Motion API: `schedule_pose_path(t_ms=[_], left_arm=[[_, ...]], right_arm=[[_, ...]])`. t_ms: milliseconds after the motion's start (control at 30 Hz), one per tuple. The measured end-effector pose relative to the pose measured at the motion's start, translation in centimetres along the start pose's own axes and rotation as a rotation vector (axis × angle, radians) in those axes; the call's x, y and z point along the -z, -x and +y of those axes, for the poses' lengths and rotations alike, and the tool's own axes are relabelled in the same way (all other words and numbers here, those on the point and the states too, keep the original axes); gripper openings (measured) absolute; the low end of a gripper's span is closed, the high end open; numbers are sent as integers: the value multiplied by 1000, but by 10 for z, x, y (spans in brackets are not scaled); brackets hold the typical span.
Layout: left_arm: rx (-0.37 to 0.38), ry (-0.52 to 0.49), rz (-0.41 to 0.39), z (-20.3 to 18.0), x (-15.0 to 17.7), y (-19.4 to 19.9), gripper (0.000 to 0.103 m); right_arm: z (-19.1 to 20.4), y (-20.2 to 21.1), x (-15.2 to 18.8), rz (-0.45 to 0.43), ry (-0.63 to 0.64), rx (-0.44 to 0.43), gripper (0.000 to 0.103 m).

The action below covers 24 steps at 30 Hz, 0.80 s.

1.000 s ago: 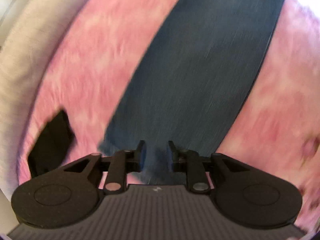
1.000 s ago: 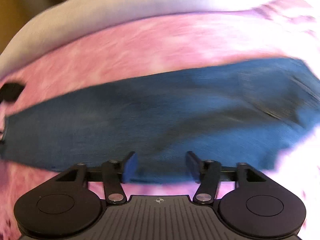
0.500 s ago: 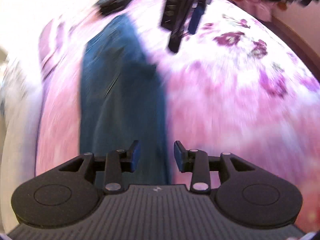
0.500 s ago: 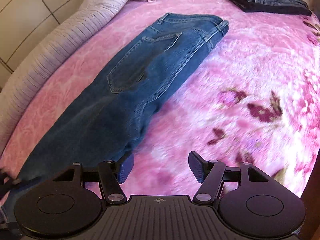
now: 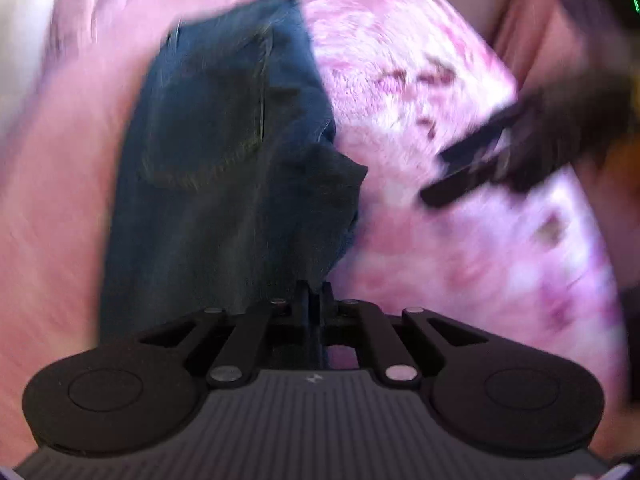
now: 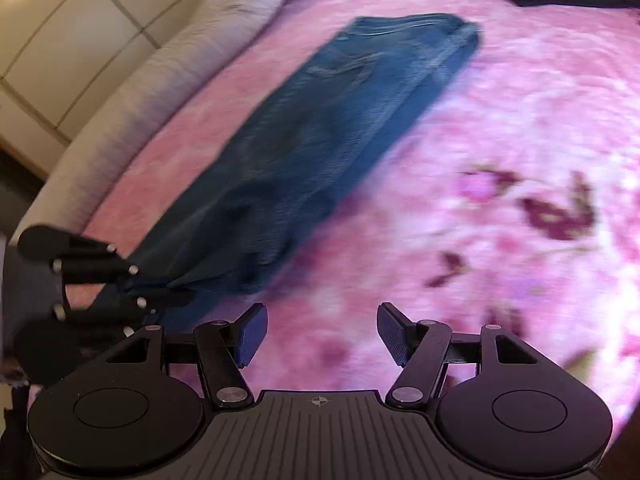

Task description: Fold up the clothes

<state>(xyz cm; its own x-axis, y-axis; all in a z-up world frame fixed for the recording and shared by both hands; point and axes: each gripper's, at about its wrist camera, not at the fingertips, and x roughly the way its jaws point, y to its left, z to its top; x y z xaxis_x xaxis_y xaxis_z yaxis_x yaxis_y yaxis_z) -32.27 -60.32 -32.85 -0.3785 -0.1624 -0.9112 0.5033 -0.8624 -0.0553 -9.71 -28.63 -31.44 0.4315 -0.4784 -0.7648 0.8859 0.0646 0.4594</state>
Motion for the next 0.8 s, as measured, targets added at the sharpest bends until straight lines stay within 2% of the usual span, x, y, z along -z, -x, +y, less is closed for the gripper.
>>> schedule_pose_path(t_ms=[100, 167, 333, 400, 533, 633, 700, 800], left_arm=[[81, 54, 20, 19, -4, -1, 3], [62, 22, 24, 22, -7, -3, 3], [91, 5, 8, 20, -5, 5, 2], [98, -3, 8, 18, 0, 9, 4], [36, -126, 8, -3, 4, 11, 12], [5, -223, 4, -21, 4, 5, 17], [-44, -291, 27, -31, 6, -6, 18], [-83, -312, 38, -33, 9, -14, 15]], right_arm=[[11, -20, 3, -10, -11, -26, 65], [17, -33, 4, -19, -29, -33, 65], [13, -48, -5, -79, -104, -8, 65], [9, -45, -9, -120, -121, 50, 65], [5, -33, -7, -152, -157, 136, 65], [18, -37, -4, -134, -72, 126, 65], [27, -46, -5, -120, -15, 113, 65], [33, -62, -13, -126, 81, 135, 65]])
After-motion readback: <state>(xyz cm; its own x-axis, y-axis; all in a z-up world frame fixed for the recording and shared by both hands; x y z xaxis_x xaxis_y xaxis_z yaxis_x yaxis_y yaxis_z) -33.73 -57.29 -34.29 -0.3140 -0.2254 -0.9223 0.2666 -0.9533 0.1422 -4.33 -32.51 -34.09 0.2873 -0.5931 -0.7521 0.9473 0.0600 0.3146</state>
